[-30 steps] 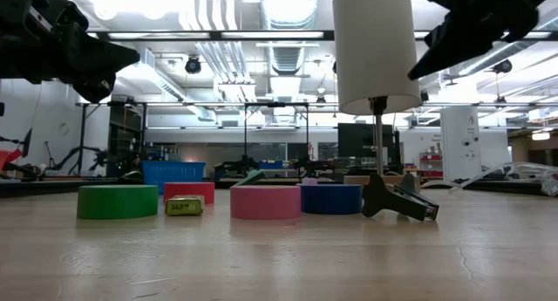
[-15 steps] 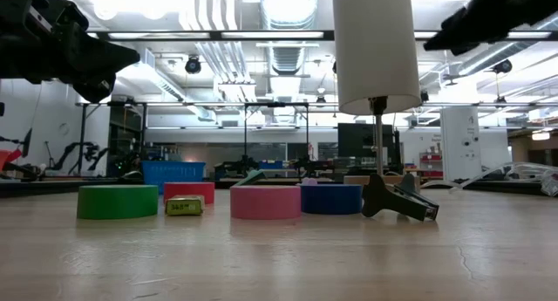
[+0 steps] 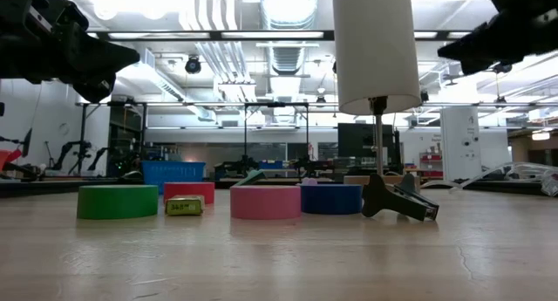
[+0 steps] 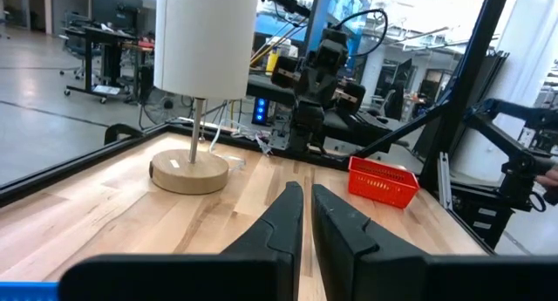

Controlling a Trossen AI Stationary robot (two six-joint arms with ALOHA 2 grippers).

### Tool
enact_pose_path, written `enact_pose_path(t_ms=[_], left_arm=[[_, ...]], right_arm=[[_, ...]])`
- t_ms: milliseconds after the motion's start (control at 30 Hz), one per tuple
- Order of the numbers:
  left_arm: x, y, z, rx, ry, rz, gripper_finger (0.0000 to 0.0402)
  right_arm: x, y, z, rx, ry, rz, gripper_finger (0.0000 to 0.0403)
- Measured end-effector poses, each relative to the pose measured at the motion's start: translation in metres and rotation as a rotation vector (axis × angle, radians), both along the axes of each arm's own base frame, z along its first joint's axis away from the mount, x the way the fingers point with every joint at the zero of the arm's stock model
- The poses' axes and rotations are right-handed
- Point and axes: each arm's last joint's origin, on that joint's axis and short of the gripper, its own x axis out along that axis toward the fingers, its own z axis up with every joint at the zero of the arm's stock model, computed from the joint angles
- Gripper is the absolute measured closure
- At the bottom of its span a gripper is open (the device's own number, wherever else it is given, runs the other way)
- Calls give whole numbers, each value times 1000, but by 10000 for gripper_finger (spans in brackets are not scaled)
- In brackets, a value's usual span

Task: Pick and place Stapler, Stapler remover, tape
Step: Put the red tape into the blue basket

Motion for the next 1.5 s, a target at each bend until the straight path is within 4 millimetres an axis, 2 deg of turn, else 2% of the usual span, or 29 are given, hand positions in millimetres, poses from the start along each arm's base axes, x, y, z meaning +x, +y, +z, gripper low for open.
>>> enact_pose_path(t_ms=[300, 533, 1500], left_arm=[[0, 0, 0, 0, 0, 0, 371], [0, 0, 0, 0, 0, 0, 371], [0, 0, 1, -1, -5, 6, 371]], right_arm=[[-3, -1, -34, -6, 34, -9, 394], [-3, -1, -46, 11, 65, -14, 394], [-1, -1, -48, 3, 84, -14, 394]])
